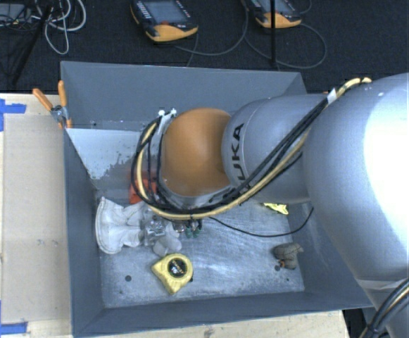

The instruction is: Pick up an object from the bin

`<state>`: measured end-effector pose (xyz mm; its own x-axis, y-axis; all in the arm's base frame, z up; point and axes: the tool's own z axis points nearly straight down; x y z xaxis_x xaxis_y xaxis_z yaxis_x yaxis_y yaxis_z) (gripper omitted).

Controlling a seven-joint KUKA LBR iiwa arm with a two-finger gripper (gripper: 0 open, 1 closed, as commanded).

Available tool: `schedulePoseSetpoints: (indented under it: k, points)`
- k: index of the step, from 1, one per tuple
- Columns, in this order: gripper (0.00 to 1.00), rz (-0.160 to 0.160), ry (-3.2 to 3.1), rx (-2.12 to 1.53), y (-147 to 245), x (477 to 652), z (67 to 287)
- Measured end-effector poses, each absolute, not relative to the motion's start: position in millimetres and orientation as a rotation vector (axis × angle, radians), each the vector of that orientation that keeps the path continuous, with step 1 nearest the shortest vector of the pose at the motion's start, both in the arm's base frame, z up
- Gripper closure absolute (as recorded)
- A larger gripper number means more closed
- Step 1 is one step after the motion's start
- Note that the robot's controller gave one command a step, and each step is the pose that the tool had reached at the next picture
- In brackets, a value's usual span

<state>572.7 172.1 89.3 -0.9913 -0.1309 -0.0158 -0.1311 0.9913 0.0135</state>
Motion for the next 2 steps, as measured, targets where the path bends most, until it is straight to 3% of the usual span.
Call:
schedulePoseSetpoints:
  k: [1, 2]
  points:
    - [1.0, 0.002, 3.138, -0.199, 168.7, 573.8, 136.4]
    - [1.0, -0.001, 3.14, -0.206, 159.6, 566.0, 202.5]
